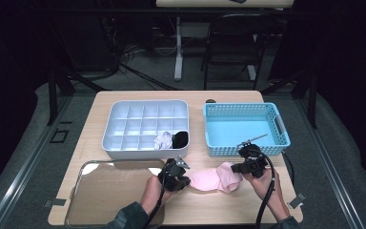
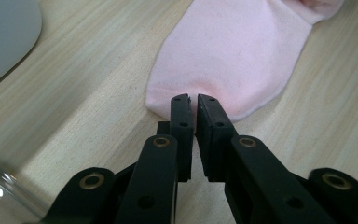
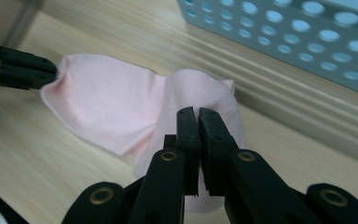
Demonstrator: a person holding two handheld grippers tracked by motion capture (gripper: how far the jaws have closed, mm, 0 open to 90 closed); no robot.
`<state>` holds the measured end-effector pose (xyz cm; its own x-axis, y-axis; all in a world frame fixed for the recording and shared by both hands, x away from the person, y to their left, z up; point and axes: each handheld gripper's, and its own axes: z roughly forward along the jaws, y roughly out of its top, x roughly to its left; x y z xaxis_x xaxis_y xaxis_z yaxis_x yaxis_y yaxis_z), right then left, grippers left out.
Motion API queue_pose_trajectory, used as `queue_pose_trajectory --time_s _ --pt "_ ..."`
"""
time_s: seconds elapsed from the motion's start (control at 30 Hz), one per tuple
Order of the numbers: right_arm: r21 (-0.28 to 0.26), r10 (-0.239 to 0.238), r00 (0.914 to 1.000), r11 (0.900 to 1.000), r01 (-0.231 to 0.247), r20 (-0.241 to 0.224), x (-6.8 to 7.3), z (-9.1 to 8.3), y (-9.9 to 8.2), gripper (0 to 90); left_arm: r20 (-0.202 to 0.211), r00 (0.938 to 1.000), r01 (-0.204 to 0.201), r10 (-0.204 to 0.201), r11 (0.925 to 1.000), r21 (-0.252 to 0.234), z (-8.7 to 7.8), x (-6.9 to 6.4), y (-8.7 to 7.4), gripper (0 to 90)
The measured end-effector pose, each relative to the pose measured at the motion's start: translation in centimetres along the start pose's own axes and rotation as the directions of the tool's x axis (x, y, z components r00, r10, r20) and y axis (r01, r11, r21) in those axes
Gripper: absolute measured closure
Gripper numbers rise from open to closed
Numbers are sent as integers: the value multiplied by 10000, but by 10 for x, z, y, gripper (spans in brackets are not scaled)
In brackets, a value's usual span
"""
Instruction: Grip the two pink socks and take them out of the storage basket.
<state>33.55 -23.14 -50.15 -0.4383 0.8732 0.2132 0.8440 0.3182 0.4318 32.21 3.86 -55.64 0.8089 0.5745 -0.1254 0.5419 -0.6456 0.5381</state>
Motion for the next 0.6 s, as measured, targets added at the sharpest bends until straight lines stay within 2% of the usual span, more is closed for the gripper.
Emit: queue_pose_trajectory --time_s 0.03,0.07,0.13,0.17,0.23,0.27,0.3,0.37,0.47,0.57,0.6 --pt "0 -143 9998 9999 143 -144 3 0 1 872 -8 10000 -7 7 10000 19 1 0 0 860" --pt "-7 -171 9998 9999 171 -63 5 0 2 872 -36 10000 -63 64 10000 35 1 0 1 864" --pt "259 -577 9979 9980 570 286 9 2 4 871 -72 10000 -69 69 10000 7 1 0 1 871" --pt "290 -636 9976 9976 628 279 10 4 5 871 -86 9999 -83 82 10000 -16 1 0 1 877" --pt "547 -920 9928 9946 879 770 13 7 6 871 -88 9999 -76 76 10000 -44 0 0 1 885" --pt "611 -1011 9911 9935 960 869 13 9 6 871 -40 10000 -73 73 10000 -51 0 1 1 889" --pt "570 -951 9908 9943 899 968 14 10 7 871 -21 10000 -66 66 9999 -76 0 1 1 889" --pt "656 -1157 9833 9921 1073 1403 13 11 7 871 -14 10000 -85 85 9999 -101 -1 0 1 898" --pt "1022 -1256 9766 9888 1089 1746 8 12 5 871 -7 9999 -143 143 9999 -95 -1 -1 1 900" --pt "828 -1042 9847 9922 932 1399 3 8 4 871 62 9999 -119 119 9999 -84 0 -1 1 900" --pt "673 -816 9916 9949 750 1004 2 5 5 871 7 9999 -121 121 9999 -88 1 -1 1 900"
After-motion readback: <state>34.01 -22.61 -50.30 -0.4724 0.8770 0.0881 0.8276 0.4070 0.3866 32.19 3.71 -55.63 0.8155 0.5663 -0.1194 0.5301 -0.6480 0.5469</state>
